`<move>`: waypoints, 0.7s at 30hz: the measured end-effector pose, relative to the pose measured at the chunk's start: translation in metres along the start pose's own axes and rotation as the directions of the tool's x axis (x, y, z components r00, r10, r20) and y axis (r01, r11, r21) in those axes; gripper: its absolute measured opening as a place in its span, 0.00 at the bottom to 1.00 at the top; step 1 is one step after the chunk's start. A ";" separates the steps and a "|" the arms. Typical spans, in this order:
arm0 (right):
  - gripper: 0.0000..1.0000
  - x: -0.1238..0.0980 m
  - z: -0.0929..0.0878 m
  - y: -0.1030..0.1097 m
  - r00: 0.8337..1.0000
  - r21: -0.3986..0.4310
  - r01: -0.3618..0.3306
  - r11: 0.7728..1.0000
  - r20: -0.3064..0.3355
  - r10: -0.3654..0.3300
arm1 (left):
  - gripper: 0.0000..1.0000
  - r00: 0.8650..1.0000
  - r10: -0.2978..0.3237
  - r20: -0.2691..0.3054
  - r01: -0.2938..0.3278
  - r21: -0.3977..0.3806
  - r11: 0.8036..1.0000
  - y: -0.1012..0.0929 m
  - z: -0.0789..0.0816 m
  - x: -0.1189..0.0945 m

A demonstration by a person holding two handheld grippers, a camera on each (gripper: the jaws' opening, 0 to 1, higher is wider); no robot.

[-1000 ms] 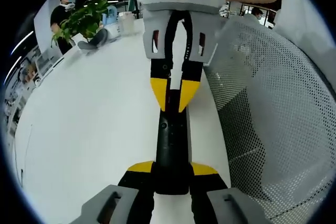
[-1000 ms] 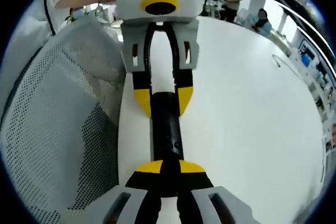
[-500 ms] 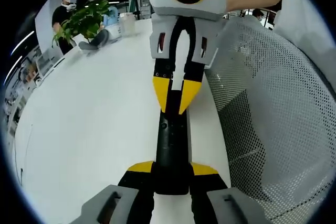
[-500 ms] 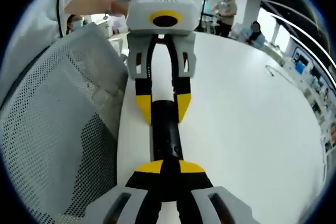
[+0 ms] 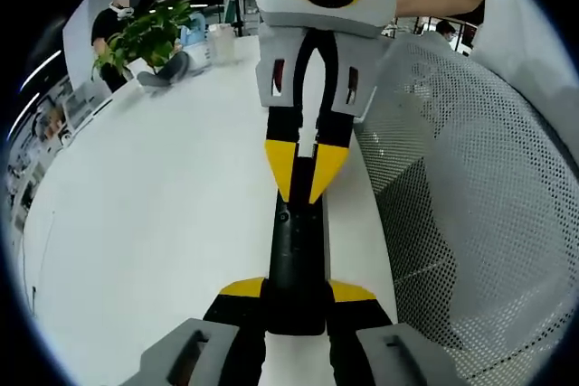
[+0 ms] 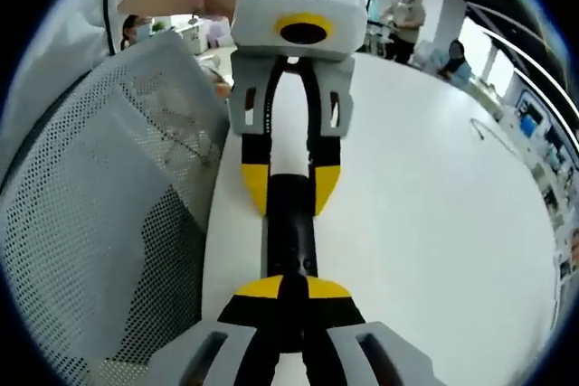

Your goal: Press the specified remote control buttons in sequence, fully releasing each button before pressing the next.

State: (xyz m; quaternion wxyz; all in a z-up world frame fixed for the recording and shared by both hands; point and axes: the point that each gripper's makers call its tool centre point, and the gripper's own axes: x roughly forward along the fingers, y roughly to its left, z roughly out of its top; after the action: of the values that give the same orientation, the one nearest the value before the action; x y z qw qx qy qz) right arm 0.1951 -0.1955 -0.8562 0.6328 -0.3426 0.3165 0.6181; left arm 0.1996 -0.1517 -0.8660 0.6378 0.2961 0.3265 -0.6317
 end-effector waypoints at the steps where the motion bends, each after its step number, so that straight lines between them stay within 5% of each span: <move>1: 0.03 0.000 0.000 0.000 1.000 0.000 -0.001 1.000 -0.002 0.001 | 0.24 1.000 -0.001 -0.001 0.001 0.001 1.000 0.000 0.000 0.000; 7: 0.03 0.001 0.000 0.000 1.000 0.021 -0.015 1.000 -0.018 0.015 | 0.24 1.000 0.002 0.003 -0.002 0.004 1.000 0.000 0.000 0.001; 16: 0.03 0.004 -0.001 0.001 0.985 0.029 -0.028 0.999 -0.170 0.033 | 0.24 1.000 0.008 -0.003 -0.008 0.011 1.000 -0.001 0.000 0.001; 21: 0.03 0.002 -0.003 0.001 0.989 0.043 -0.031 0.999 -0.144 0.037 | 0.24 0.999 0.030 0.026 -0.030 -0.012 0.999 -0.001 0.000 0.001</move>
State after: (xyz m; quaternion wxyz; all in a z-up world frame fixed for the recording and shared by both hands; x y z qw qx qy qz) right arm 0.1944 -0.1969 -0.8597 0.6043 -0.3684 0.3798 0.5957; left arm 0.1989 -0.1524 -0.8666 0.6531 0.2889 0.3171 -0.6240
